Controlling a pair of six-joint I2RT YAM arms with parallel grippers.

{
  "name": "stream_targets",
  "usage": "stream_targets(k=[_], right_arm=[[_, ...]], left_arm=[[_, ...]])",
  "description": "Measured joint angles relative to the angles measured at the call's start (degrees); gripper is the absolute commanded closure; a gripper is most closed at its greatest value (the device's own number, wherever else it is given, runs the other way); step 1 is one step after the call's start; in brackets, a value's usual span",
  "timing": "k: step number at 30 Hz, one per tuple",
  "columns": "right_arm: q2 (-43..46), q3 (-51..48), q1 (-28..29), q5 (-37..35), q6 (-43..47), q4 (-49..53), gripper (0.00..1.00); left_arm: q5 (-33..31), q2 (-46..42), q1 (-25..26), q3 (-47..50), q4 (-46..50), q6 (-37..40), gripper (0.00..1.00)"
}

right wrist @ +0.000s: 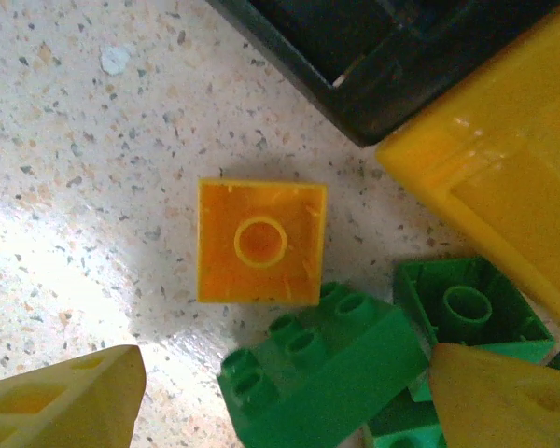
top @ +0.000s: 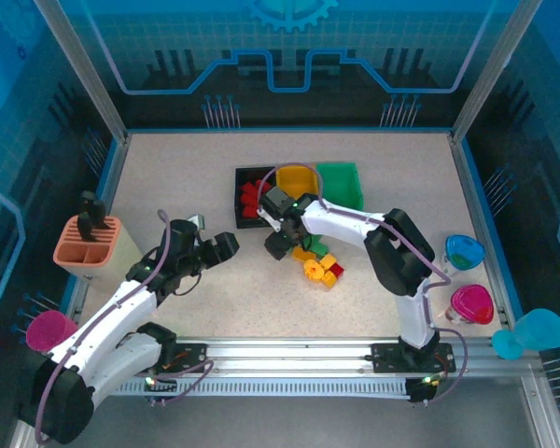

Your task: Sort the legos into containers by color

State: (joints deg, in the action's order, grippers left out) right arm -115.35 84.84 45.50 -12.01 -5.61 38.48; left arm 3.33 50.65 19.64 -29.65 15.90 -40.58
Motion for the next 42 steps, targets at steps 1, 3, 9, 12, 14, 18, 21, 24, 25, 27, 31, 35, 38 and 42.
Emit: stream_targets(k=[1, 3, 9, 12, 14, 18, 21, 24, 25, 27, 31, 35, 38, 42], right_arm=[[-0.15, 0.04, 0.0, 0.0, 0.0, -0.2, 0.2], [-0.31, 0.31, 0.0, 0.02, -0.02, -0.37, 0.2], [-1.03, 1.2, 0.44, -0.17, -0.02, -0.37, 0.2], [-1.05, 1.2, 0.74, -0.74, -0.07, -0.33, 0.21], [-1.05, 1.2, 0.96, -1.03, -0.2, -0.31, 0.21], [-1.05, 1.05, 1.07, -1.31, -0.17, -0.33, 0.2], [-1.09, 1.05, 1.09, -2.1, -0.09, -0.2, 0.2], [-1.27, 1.05, 1.09, -3.06, 0.2, 0.07, 0.2], [-1.27, 1.05, 1.11, -3.23, 0.31, 0.07, 0.2], [-1.31, 1.05, 1.2, -3.54, 0.57, 0.11, 0.21], [-1.38, 1.05, 1.62, -4.09, 0.76, 0.52, 0.23], [-1.38, 0.98, 2.36, -3.8, 0.72, 0.68, 0.24], [-1.51, 0.28, 2.95, -3.41, 0.7, 1.2, 0.24], [-1.53, -0.7, 3.26, -2.86, 0.61, 1.88, 0.25]], left_arm=[[0.0, -0.07, 0.0, 0.2, -0.09, 0.0, 0.14], [0.0, -0.2, 0.0, 0.63, -0.11, 0.0, 0.14], [0.0, -0.37, -0.04, 0.98, 0.04, 0.0, 0.14], [0.02, -0.48, -0.04, 1.01, 0.02, 0.0, 0.14], [0.04, -0.48, -0.11, 1.01, 0.02, 0.02, 0.14], [0.24, -0.48, -0.37, 1.03, -0.13, 0.0, 0.14], [0.66, -0.48, -0.37, 1.36, -0.55, 0.02, 0.15], [0.66, -0.52, -0.37, 1.49, -0.72, 0.02, 0.14], [0.66, -0.61, -0.37, 1.49, -0.79, 0.02, 0.14], [0.66, -0.87, -0.37, 1.49, -0.81, 0.0, 0.14], [0.68, -1.29, -0.39, 1.51, -0.81, 0.0, 0.15], [0.68, -1.33, -0.42, 1.51, -0.79, 0.02, 0.15], [0.7, -1.33, -0.48, 1.51, -0.81, 0.0, 0.15], [0.92, -1.33, -0.74, 1.51, -0.81, 0.0, 0.15]])
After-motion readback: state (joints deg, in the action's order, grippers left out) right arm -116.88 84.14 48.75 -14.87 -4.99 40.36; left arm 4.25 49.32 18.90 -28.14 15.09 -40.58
